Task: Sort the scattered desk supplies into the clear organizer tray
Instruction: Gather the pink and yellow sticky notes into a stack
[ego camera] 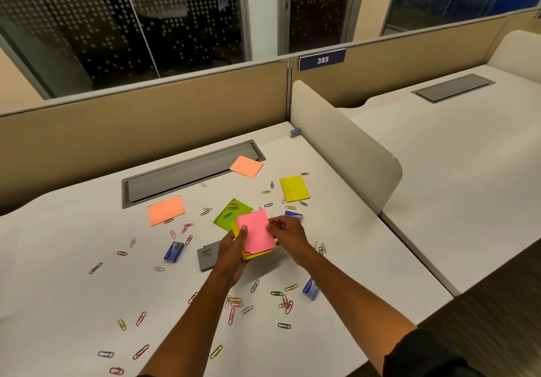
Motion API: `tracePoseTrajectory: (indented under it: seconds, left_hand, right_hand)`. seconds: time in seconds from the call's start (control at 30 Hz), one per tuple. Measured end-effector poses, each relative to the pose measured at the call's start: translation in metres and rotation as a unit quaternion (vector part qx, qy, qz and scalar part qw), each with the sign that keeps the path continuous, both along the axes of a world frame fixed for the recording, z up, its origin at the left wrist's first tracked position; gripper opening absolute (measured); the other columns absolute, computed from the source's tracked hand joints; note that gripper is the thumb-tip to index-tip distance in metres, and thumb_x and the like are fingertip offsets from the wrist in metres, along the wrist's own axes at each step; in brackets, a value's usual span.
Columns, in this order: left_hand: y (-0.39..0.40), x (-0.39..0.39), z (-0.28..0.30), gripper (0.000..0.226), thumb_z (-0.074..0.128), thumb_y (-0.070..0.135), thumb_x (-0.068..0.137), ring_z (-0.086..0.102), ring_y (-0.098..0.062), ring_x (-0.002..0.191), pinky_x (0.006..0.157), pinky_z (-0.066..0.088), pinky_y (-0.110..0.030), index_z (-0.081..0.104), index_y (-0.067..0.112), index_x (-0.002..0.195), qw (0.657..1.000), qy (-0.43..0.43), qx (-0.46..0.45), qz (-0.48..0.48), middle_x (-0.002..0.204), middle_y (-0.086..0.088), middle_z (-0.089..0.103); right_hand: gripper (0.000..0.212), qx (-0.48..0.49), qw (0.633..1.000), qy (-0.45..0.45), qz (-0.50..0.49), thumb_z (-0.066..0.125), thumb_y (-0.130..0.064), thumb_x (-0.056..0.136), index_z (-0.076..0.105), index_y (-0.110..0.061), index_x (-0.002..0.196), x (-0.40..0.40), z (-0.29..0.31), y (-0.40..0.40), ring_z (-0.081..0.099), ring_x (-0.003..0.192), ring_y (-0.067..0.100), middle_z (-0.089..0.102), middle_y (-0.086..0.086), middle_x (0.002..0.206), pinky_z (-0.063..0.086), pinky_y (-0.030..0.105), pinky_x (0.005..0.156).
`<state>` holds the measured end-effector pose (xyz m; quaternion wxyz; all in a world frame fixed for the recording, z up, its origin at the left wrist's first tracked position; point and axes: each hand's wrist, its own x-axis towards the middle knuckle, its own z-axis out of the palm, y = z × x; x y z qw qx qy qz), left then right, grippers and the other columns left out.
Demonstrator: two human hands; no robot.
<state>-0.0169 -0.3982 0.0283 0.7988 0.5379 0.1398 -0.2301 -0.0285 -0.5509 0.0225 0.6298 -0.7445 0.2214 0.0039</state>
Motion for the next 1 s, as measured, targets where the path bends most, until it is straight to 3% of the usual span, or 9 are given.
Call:
tracePoseTrajectory:
  seconds: [0.1,0.17,0.27,0.33,0.47,0.6,0.8,1.0]
  left_hand:
    - [0.002,0.004,-0.004,0.038,0.057,0.010,0.092,0.062,-0.032,0.099,0.071,0.057,-0.041,0.048,0.007,0.129,1.000,-0.005,0.022,-0.004,0.120,-0.017,0.061]
    - [0.002,0.007,-0.007,0.036,0.055,0.003,0.091,0.063,-0.029,0.093,0.074,0.054,-0.041,0.049,0.011,0.126,1.000,-0.009,0.030,-0.003,0.117,-0.016,0.061]
    - [0.002,0.011,-0.012,0.038,0.053,-0.001,0.091,0.062,-0.030,0.095,0.081,0.050,-0.045,0.049,0.010,0.127,1.000,-0.004,0.030,0.003,0.117,-0.015,0.061]
    - [0.005,0.014,-0.015,0.038,0.053,-0.001,0.091,0.061,-0.032,0.099,0.084,0.049,-0.047,0.049,0.009,0.128,0.999,-0.001,0.033,0.005,0.120,-0.016,0.061]
    - [0.014,0.022,-0.018,0.037,0.054,0.000,0.091,0.060,-0.036,0.105,0.081,0.052,-0.046,0.050,0.009,0.127,0.999,0.007,0.043,0.019,0.123,-0.016,0.060]
    - [0.024,0.032,-0.019,0.034,0.056,0.002,0.091,0.059,-0.035,0.100,0.074,0.053,-0.042,0.051,0.013,0.123,0.996,0.023,0.068,0.045,0.119,-0.017,0.060]
    - [0.032,0.045,-0.023,0.039,0.058,0.007,0.091,0.060,-0.037,0.100,0.075,0.053,-0.051,0.049,0.013,0.129,0.994,0.048,0.083,0.048,0.117,-0.017,0.062]
    - [0.038,0.052,-0.029,0.039,0.058,0.009,0.092,0.061,-0.035,0.098,0.074,0.055,-0.052,0.049,0.016,0.129,0.993,0.067,0.084,0.056,0.118,-0.016,0.061]
  right_hand:
    - [0.014,-0.031,0.998,-0.030,0.037,0.068,-0.018,0.086,0.071,-0.011,0.098,0.004,0.002,0.001,0.064,0.078,0.012,0.070,0.001,0.091,0.050,0.021,0.057]
    - [0.016,-0.063,0.995,-0.036,0.067,0.066,-0.020,0.088,0.072,-0.009,0.097,0.008,0.004,-0.002,0.061,0.072,0.007,0.070,0.003,0.092,0.048,0.020,0.060]
    - [0.017,-0.140,0.988,-0.039,0.055,0.061,-0.023,0.090,0.073,-0.012,0.091,0.020,0.000,-0.015,0.061,0.081,0.009,0.072,0.000,0.093,0.042,0.020,0.073]
    - [0.016,-0.192,0.981,-0.023,0.017,0.058,-0.023,0.090,0.071,-0.016,0.084,0.030,-0.003,-0.031,0.062,0.086,0.017,0.070,0.001,0.090,0.042,0.022,0.073]
    - [0.027,-0.306,0.950,0.057,-0.022,0.060,-0.027,0.089,0.063,-0.014,0.113,0.052,-0.011,-0.063,0.055,0.106,0.034,0.057,0.014,0.114,0.046,0.037,0.088]
    - [0.042,-0.391,0.914,0.111,-0.024,0.059,-0.031,0.091,0.050,-0.014,0.129,0.073,-0.011,-0.080,0.047,0.116,0.034,0.050,0.015,0.126,0.044,0.042,0.093]
    - [0.069,-0.406,0.898,0.171,0.007,0.059,-0.050,0.087,0.034,-0.011,0.137,0.103,-0.016,-0.080,0.040,0.123,0.036,0.043,0.018,0.133,0.038,0.046,0.098]
    - [0.072,-0.444,0.878,0.179,-0.013,0.069,-0.046,0.081,0.033,-0.012,0.133,0.123,-0.025,-0.072,0.040,0.118,0.035,0.041,0.018,0.128,0.039,0.044,0.093]
